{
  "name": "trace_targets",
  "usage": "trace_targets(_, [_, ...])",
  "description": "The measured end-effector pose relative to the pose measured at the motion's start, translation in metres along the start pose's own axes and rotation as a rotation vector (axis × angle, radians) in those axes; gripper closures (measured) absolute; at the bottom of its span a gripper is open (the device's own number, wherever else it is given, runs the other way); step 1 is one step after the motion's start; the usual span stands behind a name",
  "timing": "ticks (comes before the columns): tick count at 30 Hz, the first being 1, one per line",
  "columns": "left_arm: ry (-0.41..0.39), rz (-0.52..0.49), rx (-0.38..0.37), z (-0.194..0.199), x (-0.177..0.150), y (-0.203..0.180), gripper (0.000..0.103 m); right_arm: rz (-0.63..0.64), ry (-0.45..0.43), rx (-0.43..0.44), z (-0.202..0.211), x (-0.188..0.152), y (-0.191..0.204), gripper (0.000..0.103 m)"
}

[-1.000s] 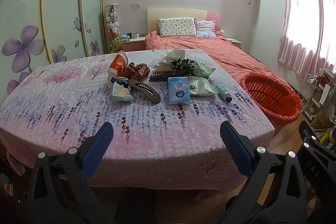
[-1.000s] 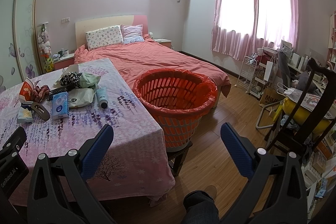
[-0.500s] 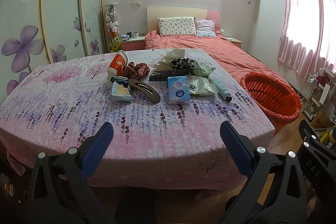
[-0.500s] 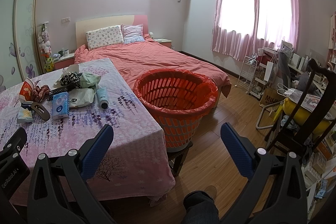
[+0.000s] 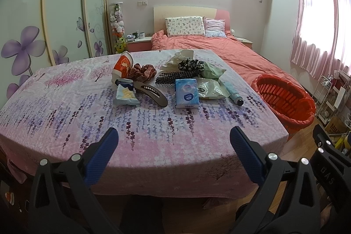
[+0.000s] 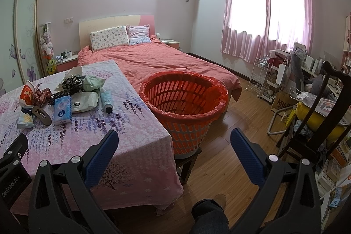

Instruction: Collect trash

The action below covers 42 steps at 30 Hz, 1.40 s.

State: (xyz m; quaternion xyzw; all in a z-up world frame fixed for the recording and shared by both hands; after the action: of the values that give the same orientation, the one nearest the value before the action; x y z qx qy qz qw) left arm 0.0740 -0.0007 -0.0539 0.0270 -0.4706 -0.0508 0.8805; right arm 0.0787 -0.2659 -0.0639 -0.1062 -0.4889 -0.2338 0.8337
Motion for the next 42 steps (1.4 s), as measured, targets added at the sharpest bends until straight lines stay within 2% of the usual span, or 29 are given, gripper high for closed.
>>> trace_targets(12, [0.03,0.05,0.025,-0.036,0.007,0.028,0.004,0.01,0.027,0.021,-0.03,0.001,0.017,0.002])
trace_targets(21, [0.073,0.102,0.049,-0.084,0.025,0.079,0.004,0.018,0.092,0.111,-0.073,0.005,0.046,0.002])
trace_targets(24, [0.088,0.102,0.086,-0.103,0.032,0.101,0.004,0.01,0.134,0.148,-0.092,0.006,0.059,0.012])
trace_targets(26, [0.101,0.098,0.115,-0.115,0.036,0.115,0.004,-0.009,0.175,0.182,-0.106,0.005,0.068,0.024])
trace_targets(29, [0.134,0.104,0.123,-0.139,0.042,0.133,0.004,-0.026,0.224,0.218,-0.123,0.005,0.079,0.039])
trace_targets(31, [0.152,0.114,0.122,-0.154,0.045,0.144,0.004,-0.027,0.252,0.242,-0.132,0.004,0.087,0.044])
trace_targets(36, [0.182,0.124,0.109,-0.19,0.054,0.159,0.004,-0.014,0.307,0.289,-0.144,-0.001,0.105,0.046])
trace_targets(40, [0.187,0.124,0.1,-0.211,0.061,0.164,0.005,0.016,0.342,0.29,-0.151,-0.008,0.112,0.053])
trace_targets(42, [0.185,0.118,0.098,-0.22,0.064,0.165,0.008,0.026,0.352,0.291,-0.152,-0.01,0.115,0.053])
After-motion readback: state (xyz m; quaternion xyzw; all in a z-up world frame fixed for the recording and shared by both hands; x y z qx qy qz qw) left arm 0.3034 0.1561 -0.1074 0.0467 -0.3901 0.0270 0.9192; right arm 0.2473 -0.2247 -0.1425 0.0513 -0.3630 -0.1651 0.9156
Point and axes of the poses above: each gripper's, at about its wrist camera, not at the fingertips, and z roughly against the way its jaws point, y to its left, x to its top, the point moved 9 cm from there along -z, roughly the way its jaws point, and after that the axes turned 6 degrees about -z, right-handed, at the moved point
